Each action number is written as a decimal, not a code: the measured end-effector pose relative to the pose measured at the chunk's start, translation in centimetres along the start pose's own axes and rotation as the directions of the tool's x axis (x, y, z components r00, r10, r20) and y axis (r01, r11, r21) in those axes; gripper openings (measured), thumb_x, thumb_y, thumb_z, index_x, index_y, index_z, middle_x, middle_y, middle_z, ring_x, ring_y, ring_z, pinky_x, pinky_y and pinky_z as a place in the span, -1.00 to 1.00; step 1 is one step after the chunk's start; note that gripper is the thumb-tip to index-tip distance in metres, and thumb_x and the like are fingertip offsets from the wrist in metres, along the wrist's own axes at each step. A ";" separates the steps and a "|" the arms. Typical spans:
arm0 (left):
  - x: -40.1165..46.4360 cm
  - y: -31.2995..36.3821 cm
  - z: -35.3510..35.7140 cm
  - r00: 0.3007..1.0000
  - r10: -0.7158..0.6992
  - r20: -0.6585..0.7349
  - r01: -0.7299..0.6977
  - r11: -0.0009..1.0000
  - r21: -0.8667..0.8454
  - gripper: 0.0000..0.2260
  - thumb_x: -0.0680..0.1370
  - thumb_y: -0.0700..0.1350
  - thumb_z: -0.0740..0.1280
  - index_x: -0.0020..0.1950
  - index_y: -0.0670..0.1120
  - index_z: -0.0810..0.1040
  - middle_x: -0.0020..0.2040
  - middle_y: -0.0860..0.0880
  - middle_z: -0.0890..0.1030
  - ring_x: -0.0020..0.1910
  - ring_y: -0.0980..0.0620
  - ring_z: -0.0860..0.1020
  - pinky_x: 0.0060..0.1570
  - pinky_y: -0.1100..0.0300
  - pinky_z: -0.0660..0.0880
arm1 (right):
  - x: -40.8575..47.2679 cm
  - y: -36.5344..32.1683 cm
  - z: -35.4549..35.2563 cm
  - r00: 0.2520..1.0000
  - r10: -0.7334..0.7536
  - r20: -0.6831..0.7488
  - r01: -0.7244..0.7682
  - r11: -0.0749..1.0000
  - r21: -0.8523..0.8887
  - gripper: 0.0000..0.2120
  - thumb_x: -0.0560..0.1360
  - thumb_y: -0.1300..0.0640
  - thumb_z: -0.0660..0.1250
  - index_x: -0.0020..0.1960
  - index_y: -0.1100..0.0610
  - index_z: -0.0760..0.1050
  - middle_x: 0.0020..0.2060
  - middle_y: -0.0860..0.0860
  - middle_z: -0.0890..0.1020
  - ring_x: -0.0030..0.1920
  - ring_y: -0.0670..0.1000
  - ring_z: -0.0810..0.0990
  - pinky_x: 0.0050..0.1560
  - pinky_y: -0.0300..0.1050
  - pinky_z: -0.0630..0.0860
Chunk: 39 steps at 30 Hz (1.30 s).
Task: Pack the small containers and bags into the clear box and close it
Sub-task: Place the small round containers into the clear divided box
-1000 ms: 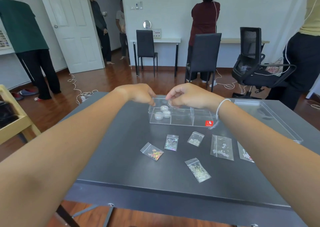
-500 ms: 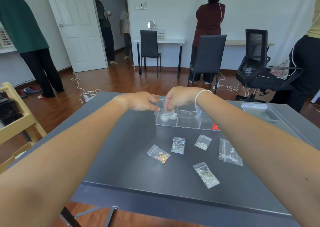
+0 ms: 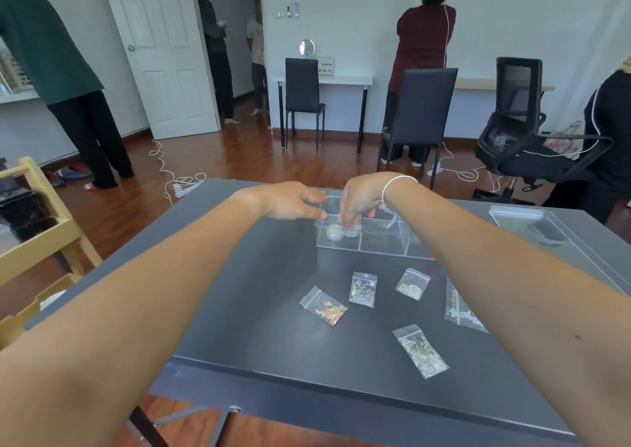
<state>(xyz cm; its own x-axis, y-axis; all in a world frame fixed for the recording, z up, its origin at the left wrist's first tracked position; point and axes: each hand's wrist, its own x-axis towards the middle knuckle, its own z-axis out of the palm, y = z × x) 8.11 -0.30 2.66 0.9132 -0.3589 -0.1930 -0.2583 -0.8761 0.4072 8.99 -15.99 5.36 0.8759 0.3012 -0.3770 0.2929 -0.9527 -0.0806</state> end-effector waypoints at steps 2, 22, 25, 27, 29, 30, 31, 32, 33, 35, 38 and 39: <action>0.0 0.1 0.0 1.000 0.004 0.002 -0.004 1.000 0.001 -0.50 0.53 0.07 0.25 0.45 0.01 0.25 0.50 0.08 0.25 0.48 0.05 0.19 0.44 0.14 0.06 | 0.3 0.0 0.1 1.000 -0.008 -0.008 0.008 1.000 -0.003 -0.65 0.38 0.05 0.42 0.12 0.16 0.59 -0.02 0.04 0.61 -0.22 0.01 0.46 -0.06 -0.11 0.43; -0.1 0.4 -0.3 1.000 -0.009 0.017 0.008 0.999 0.038 -0.49 0.52 0.08 0.26 0.44 0.01 0.26 0.50 0.10 0.23 0.49 0.07 0.18 0.43 0.16 0.05 | 1.4 1.9 1.7 0.985 -0.163 -0.050 0.170 0.961 0.217 -0.88 0.33 0.17 0.50 -0.20 0.03 0.59 -0.29 -0.16 0.54 -0.04 0.03 0.50 0.05 -0.11 0.48; 0.0 0.4 -0.3 1.000 -0.011 0.017 0.010 0.999 0.039 -0.48 0.52 0.09 0.27 0.44 0.01 0.26 0.50 0.11 0.23 0.49 0.08 0.18 0.44 0.15 0.05 | 1.3 2.1 1.9 0.984 -0.160 -0.077 0.175 0.952 0.251 -0.89 0.33 0.19 0.49 -0.17 0.05 0.63 -0.30 -0.16 0.55 -0.04 0.02 0.50 0.12 -0.09 0.47; -0.1 0.4 -0.3 1.000 -0.008 0.016 0.008 0.999 0.040 -0.48 0.52 0.08 0.26 0.44 0.01 0.26 0.50 0.10 0.23 0.49 0.07 0.17 0.44 0.14 0.05 | 1.3 2.1 2.1 0.982 -0.163 -0.100 0.184 0.948 0.260 -0.89 0.35 0.21 0.47 -0.13 0.08 0.66 -0.30 -0.16 0.56 -0.04 0.00 0.51 0.20 -0.05 0.46; -0.1 0.4 -0.4 1.000 -0.006 0.017 0.005 0.999 0.039 -0.49 0.52 0.07 0.26 0.44 0.00 0.26 0.50 0.10 0.23 0.49 0.07 0.17 0.45 0.13 0.05 | 1.3 2.0 2.2 0.980 -0.164 -0.115 0.187 0.952 0.242 -0.91 0.37 0.23 0.45 -0.14 0.09 0.64 -0.31 -0.16 0.55 -0.04 -0.01 0.50 0.19 -0.05 0.45; -0.1 0.4 -0.4 1.000 -0.004 0.017 0.004 0.999 0.039 -0.49 0.52 0.07 0.26 0.45 0.00 0.26 0.50 0.09 0.22 0.49 0.06 0.17 0.45 0.13 0.04 | 1.3 1.9 2.3 0.979 -0.163 -0.119 0.186 0.956 0.228 -0.92 0.38 0.24 0.44 -0.15 0.09 0.62 -0.31 -0.15 0.54 -0.05 0.00 0.50 0.16 -0.06 0.46; 0.0 0.5 -0.3 1.000 -0.002 0.017 0.002 0.999 0.038 -0.49 0.52 0.07 0.26 0.45 0.00 0.26 0.51 0.09 0.22 0.49 0.06 0.17 0.45 0.13 0.04 | 1.3 1.9 2.3 0.979 -0.160 -0.123 0.184 0.960 0.213 -0.92 0.39 0.24 0.43 -0.16 0.08 0.60 -0.32 -0.14 0.52 -0.06 0.01 0.49 0.10 -0.08 0.46; -0.1 0.5 -0.3 1.000 -0.001 0.016 0.001 0.999 0.037 -0.49 0.52 0.07 0.26 0.45 0.00 0.26 0.51 0.08 0.22 0.49 0.06 0.17 0.45 0.13 0.04 | 1.4 1.8 2.3 0.979 -0.157 -0.129 0.181 0.964 0.197 -0.91 0.41 0.24 0.42 -0.16 0.07 0.57 -0.32 -0.13 0.50 -0.07 0.01 0.48 0.02 -0.12 0.45; -0.1 0.5 -0.4 1.000 -0.002 0.016 0.001 0.999 0.035 -0.49 0.52 0.06 0.27 0.45 -0.01 0.26 0.51 0.08 0.22 0.49 0.06 0.17 0.46 0.13 0.05 | 1.4 1.8 2.3 0.978 -0.156 -0.135 0.179 0.967 0.181 -0.91 0.43 0.24 0.40 -0.15 0.06 0.56 -0.32 -0.12 0.48 -0.09 0.02 0.47 -0.03 -0.14 0.42; -0.1 0.4 -0.3 1.000 -0.004 0.015 0.004 0.999 0.032 -0.49 0.52 0.06 0.27 0.44 -0.01 0.26 0.51 0.08 0.23 0.49 0.06 0.18 0.46 0.13 0.05 | 1.4 1.8 2.3 0.976 -0.156 -0.149 0.180 0.970 0.164 -0.90 0.44 0.24 0.37 -0.14 0.05 0.54 -0.31 -0.11 0.47 -0.09 0.03 0.46 -0.07 -0.16 0.40; -0.2 0.5 -0.3 1.000 0.000 0.020 -0.001 0.999 0.040 -0.48 0.52 0.07 0.27 0.45 -0.01 0.26 0.51 0.08 0.23 0.49 0.06 0.18 0.45 0.13 0.05 | 1.5 1.7 2.4 0.975 -0.146 -0.166 0.173 0.971 0.167 -0.90 0.44 0.23 0.38 -0.14 0.04 0.56 -0.31 -0.10 0.47 -0.11 0.03 0.46 -0.08 -0.15 0.40; -0.2 0.6 -0.3 1.000 0.001 0.020 -0.002 0.999 0.043 -0.48 0.52 0.07 0.26 0.45 -0.01 0.25 0.51 0.08 0.22 0.49 0.06 0.17 0.45 0.13 0.05 | 1.5 1.7 2.4 0.975 -0.140 -0.174 0.170 0.970 0.173 -0.90 0.44 0.23 0.38 -0.14 0.04 0.56 -0.31 -0.11 0.48 -0.11 0.02 0.46 -0.08 -0.15 0.40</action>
<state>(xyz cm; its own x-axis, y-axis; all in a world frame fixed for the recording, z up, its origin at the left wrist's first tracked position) 7.88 -0.61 3.19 0.9065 -0.3661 -0.2105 -0.2732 -0.8885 0.3686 9.90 -17.25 2.42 0.8796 0.4336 -0.1958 0.3665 -0.8799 -0.3023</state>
